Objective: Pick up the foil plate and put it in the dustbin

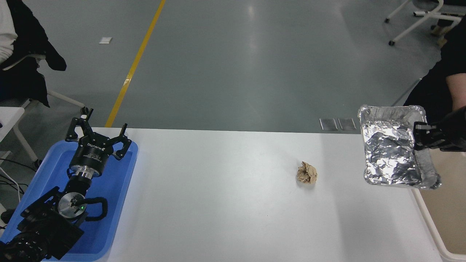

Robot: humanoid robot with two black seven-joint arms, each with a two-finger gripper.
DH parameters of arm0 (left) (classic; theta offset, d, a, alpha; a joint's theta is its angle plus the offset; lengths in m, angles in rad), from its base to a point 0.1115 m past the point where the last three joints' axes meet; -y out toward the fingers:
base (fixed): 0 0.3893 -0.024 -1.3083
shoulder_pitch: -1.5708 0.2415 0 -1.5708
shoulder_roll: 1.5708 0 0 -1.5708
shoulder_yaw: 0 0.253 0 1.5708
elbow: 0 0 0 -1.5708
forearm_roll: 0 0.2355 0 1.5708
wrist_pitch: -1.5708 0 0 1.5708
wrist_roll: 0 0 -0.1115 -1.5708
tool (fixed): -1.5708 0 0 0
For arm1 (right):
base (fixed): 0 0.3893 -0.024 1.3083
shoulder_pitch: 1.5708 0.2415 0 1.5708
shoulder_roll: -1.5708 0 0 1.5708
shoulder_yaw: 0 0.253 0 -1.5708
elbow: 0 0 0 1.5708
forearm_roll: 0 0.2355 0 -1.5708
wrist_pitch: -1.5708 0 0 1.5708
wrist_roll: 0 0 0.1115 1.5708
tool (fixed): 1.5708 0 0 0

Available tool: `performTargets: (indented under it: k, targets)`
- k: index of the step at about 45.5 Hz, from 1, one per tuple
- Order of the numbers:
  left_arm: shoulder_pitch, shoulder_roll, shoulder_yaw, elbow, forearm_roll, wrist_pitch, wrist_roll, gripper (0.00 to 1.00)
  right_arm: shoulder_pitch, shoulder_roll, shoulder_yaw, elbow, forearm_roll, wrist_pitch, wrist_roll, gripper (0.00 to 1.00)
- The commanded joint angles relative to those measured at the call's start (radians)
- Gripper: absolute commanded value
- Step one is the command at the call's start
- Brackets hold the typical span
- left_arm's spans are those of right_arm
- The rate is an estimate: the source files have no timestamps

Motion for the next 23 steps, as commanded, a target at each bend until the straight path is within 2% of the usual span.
performTargets:
  k: [1,23]
  targets:
    - [0.000,0.001,0.000,0.000,0.000,0.000,0.000,1.00,0.175,0.002,-0.043,0.003,-0.032,0.117,-0.002,0.00]
    - [0.000,-0.001,0.000,0.000,0.000,0.000,0.000,1.00,0.165,-0.001,-0.046,0.003,-0.042,0.114,-0.002,0.00]
